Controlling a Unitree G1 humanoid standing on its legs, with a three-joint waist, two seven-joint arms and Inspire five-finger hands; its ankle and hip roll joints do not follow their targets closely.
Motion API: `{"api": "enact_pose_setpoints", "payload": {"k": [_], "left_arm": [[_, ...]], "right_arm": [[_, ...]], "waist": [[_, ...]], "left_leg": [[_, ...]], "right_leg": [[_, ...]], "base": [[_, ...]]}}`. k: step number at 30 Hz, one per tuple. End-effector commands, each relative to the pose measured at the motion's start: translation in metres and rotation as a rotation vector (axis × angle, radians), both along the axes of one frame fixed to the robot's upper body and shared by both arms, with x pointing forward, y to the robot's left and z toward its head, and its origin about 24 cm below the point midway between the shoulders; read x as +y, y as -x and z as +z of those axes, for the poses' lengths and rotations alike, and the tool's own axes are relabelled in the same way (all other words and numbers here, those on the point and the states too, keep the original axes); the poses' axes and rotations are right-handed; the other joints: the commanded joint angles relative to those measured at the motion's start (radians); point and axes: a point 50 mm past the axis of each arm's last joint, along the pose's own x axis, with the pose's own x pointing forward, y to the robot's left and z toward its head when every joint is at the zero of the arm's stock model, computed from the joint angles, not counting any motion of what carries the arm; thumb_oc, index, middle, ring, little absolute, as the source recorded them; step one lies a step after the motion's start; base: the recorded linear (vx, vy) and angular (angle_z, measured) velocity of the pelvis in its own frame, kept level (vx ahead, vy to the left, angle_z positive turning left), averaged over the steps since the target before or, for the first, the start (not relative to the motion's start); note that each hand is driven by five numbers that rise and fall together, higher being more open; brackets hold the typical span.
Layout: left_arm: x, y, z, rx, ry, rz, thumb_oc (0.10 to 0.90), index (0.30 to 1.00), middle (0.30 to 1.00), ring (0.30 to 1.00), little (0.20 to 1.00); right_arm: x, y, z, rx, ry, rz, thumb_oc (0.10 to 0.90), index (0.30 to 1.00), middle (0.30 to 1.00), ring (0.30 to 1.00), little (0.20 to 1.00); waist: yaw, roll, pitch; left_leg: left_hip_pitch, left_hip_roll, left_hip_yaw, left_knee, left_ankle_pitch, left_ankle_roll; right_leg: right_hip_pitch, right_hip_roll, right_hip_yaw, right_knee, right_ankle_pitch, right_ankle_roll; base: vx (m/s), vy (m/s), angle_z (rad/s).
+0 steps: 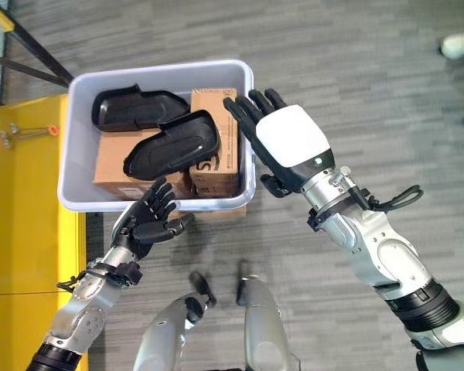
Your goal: Move parts from the plastic box to the shelf.
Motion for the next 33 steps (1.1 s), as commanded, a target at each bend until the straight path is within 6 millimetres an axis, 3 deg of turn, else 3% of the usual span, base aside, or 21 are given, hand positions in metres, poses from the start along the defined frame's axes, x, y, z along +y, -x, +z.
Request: {"api": "enact_pose_setpoints", "payload": {"k": [1,5,7,15,16,18,19,20,22,23,24,26,29,33], "left_arm": [[0.017,0.011,0.024,-0.124,0.006,0.038,0.900,1.000,1.000,1.000,1.000],[0.022,0.015,0.022,-0.127,-0.006,0.036,0.900,1.000,1.000,1.000,1.000],[0.027,0.021,0.016,-0.113,-0.026,0.032,0.900,1.000,1.000,1.000,1.000],[0.036,0.032,0.006,-0.062,-0.009,0.033,0.900,1.000,1.000,1.000,1.000],[0.037,0.033,0.006,-0.057,-0.016,0.026,0.900,1.000,1.000,1.000,1.000],[0.035,0.034,0.001,-0.028,-0.054,0.007,0.900,1.000,1.000,1.000,1.000],[0.032,0.033,0.000,-0.016,-0.064,-0.011,0.900,1.000,1.000,1.000,1.000],[0.029,0.032,0.000,-0.009,-0.059,-0.022,0.900,1.000,1.000,1.000,1.000],[0.025,0.028,0.001,-0.003,-0.060,-0.053,0.900,1.000,1.000,1.000,1.000],[0.024,0.026,0.002,-0.003,-0.066,-0.068,0.900,1.000,1.000,1.000,1.000],[0.021,0.024,0.000,-0.005,-0.086,-0.105,0.900,1.000,1.000,1.000,1.000],[0.022,0.024,0.000,-0.004,-0.108,-0.137,0.900,1.000,1.000,1.000,1.000],[0.024,0.023,0.002,0.007,-0.118,-0.142,0.900,1.000,1.000,1.000,1.000],[0.024,0.022,0.007,-0.004,-0.123,-0.151,0.900,1.000,1.000,1.000,1.000]], "right_arm": [[0.010,0.023,0.048,-0.251,-0.039,0.112,0.900,1.000,1.000,1.000,1.000],[0.010,0.026,0.046,-0.248,-0.030,0.131,0.900,1.000,1.000,1.000,1.000],[0.008,0.027,0.044,-0.235,-0.029,0.142,0.900,1.000,1.000,1.000,1.000],[0.003,0.029,0.028,-0.172,-0.071,0.146,0.900,1.000,1.000,1.000,1.000],[0.002,0.030,0.026,-0.169,-0.075,0.147,0.900,1.000,1.000,1.000,1.000],[0.001,0.031,0.018,-0.153,-0.091,0.150,0.900,1.000,1.000,1.000,1.000],[0.002,0.031,0.015,-0.143,-0.093,0.155,0.900,1.000,1.000,1.000,1.000],[0.003,0.031,0.011,-0.133,-0.073,0.165,0.900,1.000,1.000,1.000,1.000],[-0.003,0.032,0.009,-0.131,-0.067,0.117,0.900,1.000,1.000,1.000,1.000],[-0.006,0.030,0.009,-0.127,-0.073,0.087,0.900,1.000,1.000,1.000,1.000],[-0.013,0.026,0.007,-0.130,-0.091,0.025,0.900,1.000,1.000,1.000,1.000],[-0.018,0.023,0.006,-0.128,-0.098,-0.003,0.900,1.000,1.000,1.000,1.000],[-0.023,0.023,0.009,-0.126,-0.102,-0.022,0.900,1.000,1.000,1.000,1.000],[-0.027,0.025,0.013,-0.126,-0.124,-0.009,0.900,1.000,1.000,1.000,1.000]], "waist": [[0.023,-0.011,-0.032],[0.062,-0.032,-0.036],[0.099,-0.065,-0.048],[0.152,-0.138,-0.100],[0.158,-0.145,-0.108],[0.166,-0.148,-0.125],[0.156,-0.145,-0.133],[0.145,-0.135,-0.141],[0.125,-0.137,-0.149],[0.117,-0.145,-0.151],[0.098,-0.164,-0.155],[0.090,-0.175,-0.157],[0.091,-0.199,-0.147],[0.105,-0.218,-0.119]], "left_leg": [[0.077,-0.007,-0.029,-0.124,0.069,-0.025],[0.091,-0.019,-0.034,-0.140,0.043,-0.012],[0.091,-0.016,-0.030,-0.117,0.023,-0.001],[0.086,-0.027,-0.049,-0.058,-0.030,0.038],[0.086,-0.033,-0.053,-0.056,-0.034,0.044],[0.108,-0.055,-0.097,-0.066,-0.052,0.075],[0.132,-0.075,-0.133,-0.078,-0.058,0.083],[0.142,-0.081,-0.149,-0.094,-0.035,0.084],[0.159,-0.105,-0.207,-0.104,-0.040,0.078],[0.158,-0.112,-0.232,-0.101,-0.047,0.081],[0.146,-0.124,-0.293,-0.092,-0.062,0.077],[0.142,-0.115,-0.337,-0.087,-0.080,0.065],[0.107,-0.097,-0.364,-0.042,-0.101,0.053],[0.076,-0.044,-0.390,-0.026,-0.081,0.017]], "right_leg": [[0.204,-0.020,-0.058,-0.135,-0.068,0.028],[0.208,-0.020,-0.091,-0.119,-0.073,0.034],[0.225,-0.019,-0.121,-0.076,-0.099,0.028],[0.299,0.003,-0.135,0.025,-0.177,0.011],[0.313,0.002,-0.133,0.031,-0.181,0.016],[0.288,-0.026,-0.103,0.157,-0.169,0.051],[0.260,-0.034,-0.059,0.205,-0.166,0.066],[0.242,-0.038,-0.034,0.175,-0.132,0.068],[0.242,-0.066,0.058,0.023,-0.056,0.108],[0.241,-0.086,0.105,-0.045,0.002,0.125],[0.219,-0.136,0.244,-0.195,0.162,0.162],[0.209,-0.150,0.304,-0.275,0.219,0.186],[0.209,-0.147,0.322,-0.299,0.235,0.190],[0.206,-0.128,0.286,-0.273,0.197,0.187]], "base": [[0.05,0.070,-0.09],[0.04,0.085,0.18],[0.08,0.120,0.16],[0.07,0.043,0.23],[0.12,0.069,0.45],[0.15,0.060,0.60],[0.09,-0.017,0.62],[0.11,-0.122,0.77],[0.07,-0.272,0.95],[0.05,-0.570,1.33],[0.03,-0.574,1.28],[0.04,-0.471,1.60],[-0.05,-0.342,1.37],[-0.06,-0.227,0.74]]}}
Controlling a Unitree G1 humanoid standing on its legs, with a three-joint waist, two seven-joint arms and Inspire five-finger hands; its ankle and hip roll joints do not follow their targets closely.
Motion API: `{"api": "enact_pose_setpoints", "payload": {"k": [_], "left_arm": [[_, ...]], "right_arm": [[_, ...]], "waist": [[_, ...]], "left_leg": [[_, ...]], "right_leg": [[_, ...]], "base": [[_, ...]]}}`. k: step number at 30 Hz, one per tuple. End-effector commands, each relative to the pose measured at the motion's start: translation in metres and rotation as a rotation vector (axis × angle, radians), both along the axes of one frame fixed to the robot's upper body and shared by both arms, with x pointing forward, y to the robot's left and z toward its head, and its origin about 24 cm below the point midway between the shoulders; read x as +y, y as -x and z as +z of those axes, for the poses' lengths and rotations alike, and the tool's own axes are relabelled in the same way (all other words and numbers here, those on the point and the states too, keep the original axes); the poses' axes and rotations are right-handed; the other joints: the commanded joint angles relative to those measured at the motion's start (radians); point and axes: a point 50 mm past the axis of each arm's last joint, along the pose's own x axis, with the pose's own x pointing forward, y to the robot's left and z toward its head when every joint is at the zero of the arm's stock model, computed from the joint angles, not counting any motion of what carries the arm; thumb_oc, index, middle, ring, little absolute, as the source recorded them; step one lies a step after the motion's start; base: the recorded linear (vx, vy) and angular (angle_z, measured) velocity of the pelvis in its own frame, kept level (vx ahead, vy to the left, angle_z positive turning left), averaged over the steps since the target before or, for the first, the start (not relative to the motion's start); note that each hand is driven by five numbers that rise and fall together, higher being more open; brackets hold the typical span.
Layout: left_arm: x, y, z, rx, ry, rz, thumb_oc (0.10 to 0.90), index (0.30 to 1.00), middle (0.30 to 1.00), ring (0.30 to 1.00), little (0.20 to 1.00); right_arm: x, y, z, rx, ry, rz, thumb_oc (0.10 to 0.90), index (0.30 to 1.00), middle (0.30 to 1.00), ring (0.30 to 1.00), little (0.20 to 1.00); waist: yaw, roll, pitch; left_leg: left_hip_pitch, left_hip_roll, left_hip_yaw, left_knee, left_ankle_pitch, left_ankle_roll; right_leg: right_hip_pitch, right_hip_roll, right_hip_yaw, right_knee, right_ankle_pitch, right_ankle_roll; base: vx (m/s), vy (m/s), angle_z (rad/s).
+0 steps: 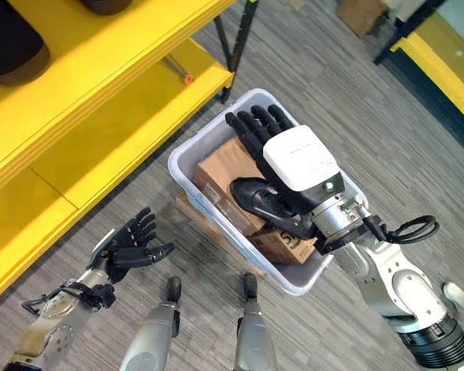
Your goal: Move parts from the plastic box to the shelf.
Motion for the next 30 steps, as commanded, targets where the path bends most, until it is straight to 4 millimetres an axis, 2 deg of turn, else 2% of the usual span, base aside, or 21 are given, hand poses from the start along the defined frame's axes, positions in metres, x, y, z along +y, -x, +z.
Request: {"api": "enact_pose_setpoints", "payload": {"k": [1,5,7,21,30], "left_arm": [[-0.019,0.000,0.032,-0.161,0.056,-0.117,0.900,1.000,1.000,1.000,1.000],[-0.013,0.007,0.031,-0.145,0.059,-0.082,0.900,1.000,1.000,1.000,1.000],[-0.011,0.009,0.031,-0.142,0.066,-0.068,0.900,1.000,1.000,1.000,1.000],[-0.002,0.009,0.034,-0.152,0.058,-0.035,0.900,1.000,1.000,1.000,1.000],[-0.003,0.007,0.039,-0.164,0.050,-0.050,0.900,1.000,1.000,1.000,1.000]], "right_arm": [[-0.007,-0.003,0.024,-0.120,-0.110,-0.004,0.900,1.000,1.000,1.000,1.000],[-0.014,0.004,0.026,-0.097,-0.126,-0.008,0.900,1.000,1.000,1.000,1.000],[-0.016,0.005,0.026,-0.095,-0.133,-0.019,0.900,1.000,1.000,1.000,1.000],[-0.018,0.007,0.024,-0.091,-0.086,-0.017,0.900,1.000,1.000,1.000,1.000],[-0.010,0.012,0.034,-0.201,0.002,0.056,0.900,1.000,1.000,1.000,1.000]], "waist": [[0.006,-0.043,-0.064],[0.018,-0.061,-0.056],[0.017,-0.061,-0.053],[-0.002,-0.043,-0.021],[0.003,-0.028,0.022]], "left_leg": [[0.061,0.096,0.106,0.000,-0.139,-0.028],[0.089,0.144,0.120,-0.038,-0.103,-0.055],[0.101,0.159,0.131,-0.054,-0.089,-0.067],[0.104,0.163,0.149,-0.061,-0.074,-0.069],[0.055,0.182,0.123,-0.044,-0.053,-0.089]], "right_leg": [[-0.011,-0.012,-0.031,0.070,-0.141,0.089],[0.026,-0.004,-0.089,0.060,-0.174,0.097],[0.033,-0.001,-0.108,0.057,-0.184,0.093],[0.020,0.000,-0.112,0.057,-0.184,0.083],[-0.024,0.026,-0.123,0.098,-0.214,0.055]], "base": [[0.03,-0.103,0.27],[0.06,-0.143,-0.16],[0.05,-0.080,-0.13],[0.01,-0.016,-0.09],[-0.05,-0.064,-0.02]]}}
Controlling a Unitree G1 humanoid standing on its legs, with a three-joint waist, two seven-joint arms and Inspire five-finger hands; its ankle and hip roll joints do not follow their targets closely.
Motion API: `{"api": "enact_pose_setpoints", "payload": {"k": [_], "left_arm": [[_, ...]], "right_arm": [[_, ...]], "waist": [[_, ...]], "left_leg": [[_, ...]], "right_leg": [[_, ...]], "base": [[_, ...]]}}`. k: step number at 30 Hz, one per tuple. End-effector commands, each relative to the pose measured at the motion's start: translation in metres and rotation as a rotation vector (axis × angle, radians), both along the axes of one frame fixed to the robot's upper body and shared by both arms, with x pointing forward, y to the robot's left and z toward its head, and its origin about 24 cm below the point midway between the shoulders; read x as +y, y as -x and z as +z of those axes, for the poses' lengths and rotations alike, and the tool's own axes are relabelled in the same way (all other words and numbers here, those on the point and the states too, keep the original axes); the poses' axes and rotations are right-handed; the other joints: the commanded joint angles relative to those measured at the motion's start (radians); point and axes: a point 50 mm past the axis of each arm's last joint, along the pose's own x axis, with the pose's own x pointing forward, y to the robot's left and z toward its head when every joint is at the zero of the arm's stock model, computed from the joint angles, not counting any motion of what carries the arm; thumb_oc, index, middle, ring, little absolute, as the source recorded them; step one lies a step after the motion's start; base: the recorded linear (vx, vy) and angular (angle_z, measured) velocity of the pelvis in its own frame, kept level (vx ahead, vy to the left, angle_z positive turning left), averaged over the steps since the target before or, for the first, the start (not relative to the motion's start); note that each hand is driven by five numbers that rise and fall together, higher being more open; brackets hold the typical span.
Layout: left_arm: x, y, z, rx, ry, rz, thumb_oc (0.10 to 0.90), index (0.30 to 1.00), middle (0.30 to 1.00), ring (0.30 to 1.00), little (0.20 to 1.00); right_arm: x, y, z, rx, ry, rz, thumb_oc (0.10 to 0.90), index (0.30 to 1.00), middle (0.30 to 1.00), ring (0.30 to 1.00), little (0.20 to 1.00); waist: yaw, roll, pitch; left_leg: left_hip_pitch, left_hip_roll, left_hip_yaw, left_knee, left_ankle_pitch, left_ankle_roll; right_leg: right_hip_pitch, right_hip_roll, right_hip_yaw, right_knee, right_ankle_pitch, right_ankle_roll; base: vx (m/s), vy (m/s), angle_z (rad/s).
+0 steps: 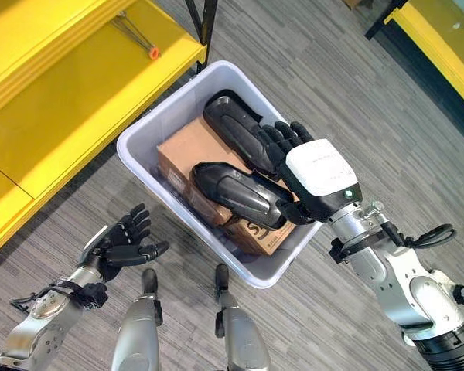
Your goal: Move parts from the plastic box to the shelf.
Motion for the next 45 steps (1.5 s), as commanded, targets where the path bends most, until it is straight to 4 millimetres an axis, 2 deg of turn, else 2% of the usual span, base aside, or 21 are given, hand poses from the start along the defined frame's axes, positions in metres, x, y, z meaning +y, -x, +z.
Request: {"api": "enact_pose_setpoints", "payload": {"k": [1,5,10,23,29,33,35,38,42,45], "left_arm": [[-0.012,0.001,0.030,-0.155,0.065,-0.073,0.900,1.000,1.000,1.000,1.000],[-0.016,-0.001,0.028,-0.145,0.079,-0.080,0.900,1.000,1.000,1.000,1.000],[-0.020,0.000,0.023,-0.137,0.081,-0.099,0.900,1.000,1.000,1.000,1.000],[-0.021,0.000,0.017,-0.137,0.087,-0.107,0.900,1.000,1.000,1.000,1.000],[-0.018,0.001,0.014,-0.133,0.088,-0.099,0.900,1.000,1.000,1.000,1.000],[-0.021,0.000,0.014,-0.158,0.095,-0.106,0.900,1.000,1.000,1.000,1.000],[-0.021,-0.001,0.015,-0.166,0.094,-0.115,0.900,1.000,1.000,1.000,1.000],[-0.023,-0.002,0.017,-0.182,0.060,-0.158,0.900,1.000,1.000,1.000,1.000],[-0.028,0.000,0.016,-0.181,0.038,-0.189,0.900,1.000,1.000,1.000,1.000],[-0.028,0.001,0.017,-0.191,0.043,-0.189,0.900,1.000,1.000,1.000,1.000]], "right_arm": [[0.008,0.007,0.056,-0.317,0.057,0.070,0.900,1.000,1.000,1.000,1.000],[0.004,0.010,0.077,-0.455,0.140,0.075,0.900,1.000,1.000,1.000,1.000],[-0.002,0.005,0.092,-0.505,0.159,0.057,0.900,1.000,1.000,1.000,1.000],[-0.007,0.004,0.108,-0.546,0.319,0.064,0.900,1.000,1.000,1.000,1.000],[-0.011,-0.001,0.106,-0.540,0.385,0.052,0.900,1.000,1.000,1.000,1.000],[-0.011,-0.004,0.110,-0.551,0.395,0.047,0.900,1.000,1.000,1.000,1.000],[-0.010,-0.004,0.111,-0.560,0.406,0.058,0.900,1.000,1.000,1.000,1.000],[-0.003,-0.002,0.108,-0.572,0.435,0.137,0.900,1.000,1.000,1.000,1.000],[0.012,0.011,0.111,-0.609,0.461,0.240,0.900,1.000,1.000,1.000,1.000],[0.015,0.012,0.109,-0.604,0.488,0.226,0.900,1.000,1.000,1.000,1.000]], "waist": [[0.011,0.000,-0.014],[-0.002,0.004,-0.002],[-0.005,0.006,-0.002],[-0.017,0.017,-0.002],[-0.020,0.040,-0.002],[-0.031,0.074,-0.002],[-0.034,0.079,-0.002],[-0.038,0.089,-0.002],[-0.049,0.109,-0.002],[-0.056,0.123,-0.002]], "left_leg": [[0.064,0.041,0.006,-0.048,-0.018,0.013],[0.012,0.064,-0.005,-0.033,0.001,0.001],[-0.005,0.082,-0.009,-0.023,0.006,-0.007],[-0.018,0.139,-0.014,-0.052,0.052,-0.031],[-0.056,0.158,-0.030,-0.063,0.092,-0.045],[-0.110,0.157,-0.046,-0.048,0.114,-0.051],[-0.122,0.155,-0.048,-0.053,0.124,-0.052],[-0.150,0.150,-0.052,-0.055,0.128,-0.050],[-0.192,0.146,-0.054,-0.049,0.138,-0.052],[-0.213,0.143,-0.052,-0.050,0.136,-0.053]], "right_leg": [[-0.022,-0.077,-0.036,0.150,-0.107,0.065],[-0.097,-0.040,-0.049,0.201,-0.134,0.031],[-0.125,-0.024,-0.059,0.223,-0.147,0.016],[-0.182,0.016,-0.082,0.273,-0.181,-0.018],[-0.236,0.023,-0.093,0.300,-0.192,-0.028],[-0.314,0.021,-0.094,0.343,-0.206,-0.035],[-0.330,0.019,-0.095,0.344,-0.201,-0.035],[-0.370,0.012,-0.095,0.359,-0.201,-0.036],[-0.434,0.002,-0.093,0.390,-0.202,-0.037],[-0.472,-0.009,-0.089,0.406,-0.207,-0.034]], "base": [[-0.08,-0.067,-0.04],[-0.14,-0.142,-0.10],[-0.06,-0.078,-0.07],[-0.05,-0.085,-0.06],[-0.05,-0.064,-0.03],[-0.06,-0.005,0.00],[-0.06,0.018,-0.01],[-0.05,-0.015,-0.01],[-0.05,0.013,0.01],[-0.05,0.029,-0.02]]}}
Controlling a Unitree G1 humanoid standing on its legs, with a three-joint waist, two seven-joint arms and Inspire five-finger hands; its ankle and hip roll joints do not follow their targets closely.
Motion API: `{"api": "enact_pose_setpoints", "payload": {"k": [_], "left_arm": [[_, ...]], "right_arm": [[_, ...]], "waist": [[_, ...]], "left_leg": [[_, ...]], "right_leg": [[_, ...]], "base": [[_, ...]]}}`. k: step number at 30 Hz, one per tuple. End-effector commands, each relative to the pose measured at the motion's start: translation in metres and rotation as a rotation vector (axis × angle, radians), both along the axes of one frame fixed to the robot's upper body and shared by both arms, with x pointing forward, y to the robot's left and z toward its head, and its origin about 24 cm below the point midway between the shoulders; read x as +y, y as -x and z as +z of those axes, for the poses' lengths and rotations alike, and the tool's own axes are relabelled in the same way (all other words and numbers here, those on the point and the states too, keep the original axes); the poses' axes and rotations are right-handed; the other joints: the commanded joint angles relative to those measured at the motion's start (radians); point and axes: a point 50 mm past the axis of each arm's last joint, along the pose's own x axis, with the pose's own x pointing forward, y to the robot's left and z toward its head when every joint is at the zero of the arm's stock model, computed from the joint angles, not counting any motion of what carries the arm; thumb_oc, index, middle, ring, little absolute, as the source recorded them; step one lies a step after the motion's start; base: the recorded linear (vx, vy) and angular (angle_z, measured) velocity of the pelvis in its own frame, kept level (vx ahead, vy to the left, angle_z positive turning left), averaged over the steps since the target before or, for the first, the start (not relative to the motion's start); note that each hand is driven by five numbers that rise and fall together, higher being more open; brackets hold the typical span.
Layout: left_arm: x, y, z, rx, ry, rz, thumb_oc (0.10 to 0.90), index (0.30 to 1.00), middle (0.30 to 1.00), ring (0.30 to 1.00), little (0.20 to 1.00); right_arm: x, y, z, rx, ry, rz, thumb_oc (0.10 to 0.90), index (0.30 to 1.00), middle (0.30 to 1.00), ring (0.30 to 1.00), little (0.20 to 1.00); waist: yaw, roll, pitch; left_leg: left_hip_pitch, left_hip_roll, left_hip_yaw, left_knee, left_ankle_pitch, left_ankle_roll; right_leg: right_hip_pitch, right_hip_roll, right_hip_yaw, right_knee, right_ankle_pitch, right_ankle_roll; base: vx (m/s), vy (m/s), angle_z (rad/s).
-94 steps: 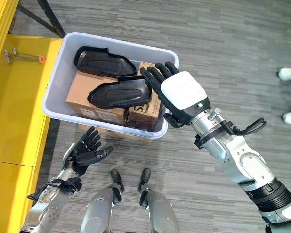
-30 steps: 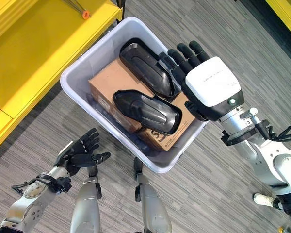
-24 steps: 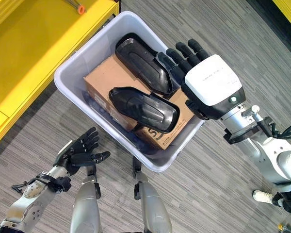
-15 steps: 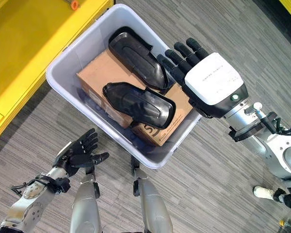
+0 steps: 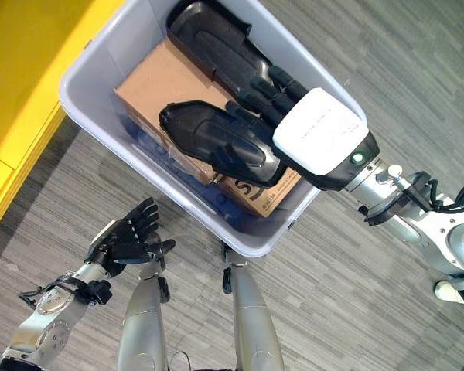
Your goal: Move parts from the plastic box to the shelf.
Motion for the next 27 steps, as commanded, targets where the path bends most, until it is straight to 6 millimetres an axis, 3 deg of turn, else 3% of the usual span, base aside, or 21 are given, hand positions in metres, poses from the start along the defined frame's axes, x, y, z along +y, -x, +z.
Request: {"api": "enact_pose_setpoints", "payload": {"k": [1,11,27], "left_arm": [[-0.019,0.005,0.020,-0.136,0.041,-0.090,0.900,1.000,1.000,1.000,1.000],[-0.010,0.003,0.027,-0.181,0.059,-0.041,0.900,1.000,1.000,1.000,1.000],[-0.013,0.006,0.021,-0.174,0.052,-0.070,0.900,1.000,1.000,1.000,1.000]], "right_arm": [[0.016,0.019,0.049,-0.243,0.052,0.086,0.900,1.000,1.000,1.000,1.000],[0.015,0.014,0.052,-0.281,0.055,0.033,0.900,1.000,1.000,1.000,1.000],[0.010,0.020,0.049,-0.299,0.136,0.031,0.900,1.000,1.000,1.000,1.000]], "waist": [[-0.048,0.036,-0.014],[-0.058,0.061,-0.014],[-0.075,0.052,-0.014]], "left_leg": [[0.013,0.076,-0.083,0.052,-0.006,0.004],[-0.044,0.072,-0.080,0.043,0.009,-0.002],[-0.040,0.090,-0.065,0.007,0.030,-0.015]], "right_leg": [[0.044,-0.081,-0.101,-0.013,-0.086,0.053],[-0.056,-0.104,-0.083,0.026,-0.086,0.056],[-0.098,-0.103,-0.080,0.031,-0.078,0.052]], "base": [[-0.05,0.009,-0.05],[-0.04,-0.006,0.00],[-0.01,-0.013,0.00]]}}
